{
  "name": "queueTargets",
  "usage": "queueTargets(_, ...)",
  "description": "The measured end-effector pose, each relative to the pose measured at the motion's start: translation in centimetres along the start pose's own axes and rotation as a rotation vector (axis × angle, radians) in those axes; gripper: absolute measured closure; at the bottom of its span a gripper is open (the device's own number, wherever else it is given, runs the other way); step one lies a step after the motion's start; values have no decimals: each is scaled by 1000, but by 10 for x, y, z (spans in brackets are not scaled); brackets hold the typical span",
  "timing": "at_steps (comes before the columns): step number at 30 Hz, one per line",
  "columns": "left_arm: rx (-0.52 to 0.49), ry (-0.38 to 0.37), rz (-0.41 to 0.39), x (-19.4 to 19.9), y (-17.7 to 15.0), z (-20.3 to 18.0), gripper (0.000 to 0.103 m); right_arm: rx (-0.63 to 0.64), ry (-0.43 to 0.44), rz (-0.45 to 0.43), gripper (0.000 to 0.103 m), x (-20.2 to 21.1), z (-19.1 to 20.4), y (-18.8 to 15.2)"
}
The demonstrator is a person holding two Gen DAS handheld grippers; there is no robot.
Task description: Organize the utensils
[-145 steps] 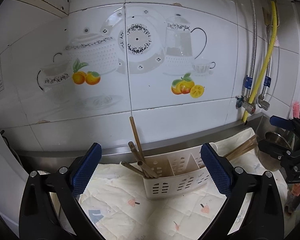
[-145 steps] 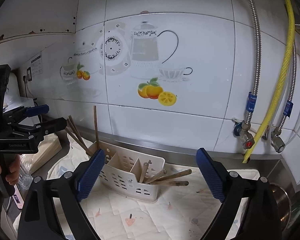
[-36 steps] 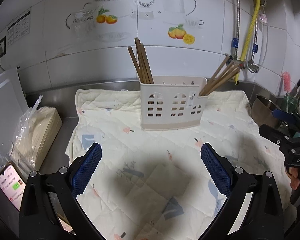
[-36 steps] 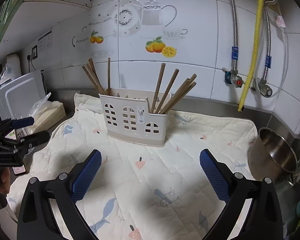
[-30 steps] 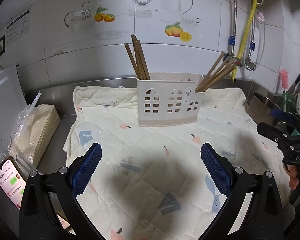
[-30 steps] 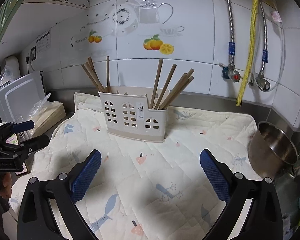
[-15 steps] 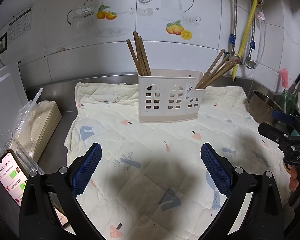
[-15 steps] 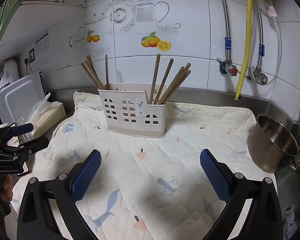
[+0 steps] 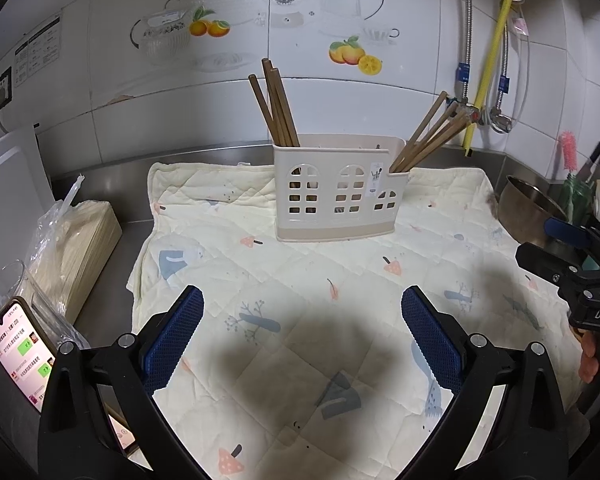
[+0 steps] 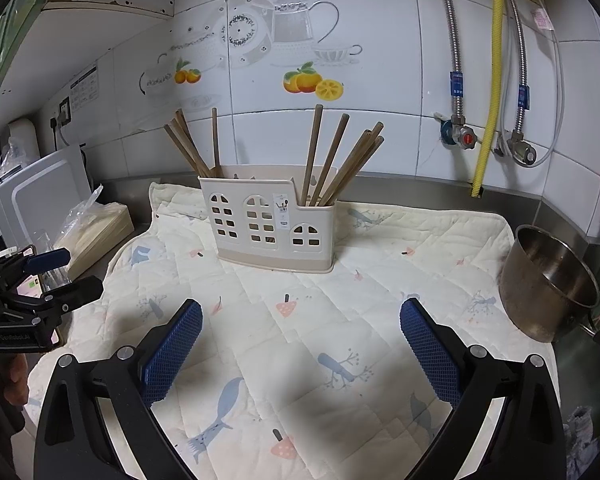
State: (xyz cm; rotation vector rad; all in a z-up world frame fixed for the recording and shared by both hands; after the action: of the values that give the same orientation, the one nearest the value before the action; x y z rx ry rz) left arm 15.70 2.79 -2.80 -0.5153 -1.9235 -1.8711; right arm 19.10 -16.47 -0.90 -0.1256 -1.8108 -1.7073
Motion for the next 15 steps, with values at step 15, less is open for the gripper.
queueTargets(15, -4, -7, -14, 1, -1, -1, 5, -4, 4, 3, 7, 0, 2, -5)
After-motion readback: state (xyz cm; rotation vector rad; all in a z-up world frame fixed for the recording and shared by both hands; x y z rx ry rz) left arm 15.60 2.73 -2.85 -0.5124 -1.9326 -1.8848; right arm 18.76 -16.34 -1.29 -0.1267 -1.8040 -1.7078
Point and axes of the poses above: each gripper's, at about its wrist camera, not at the fingertips, and x roughly against the way its jaws point, z to its left, y to its top, the point moved 10 cm from there along -x, roughly the way its jaws point, and after that the axes turned 2 degrees about -z, right-handed, at the moved point
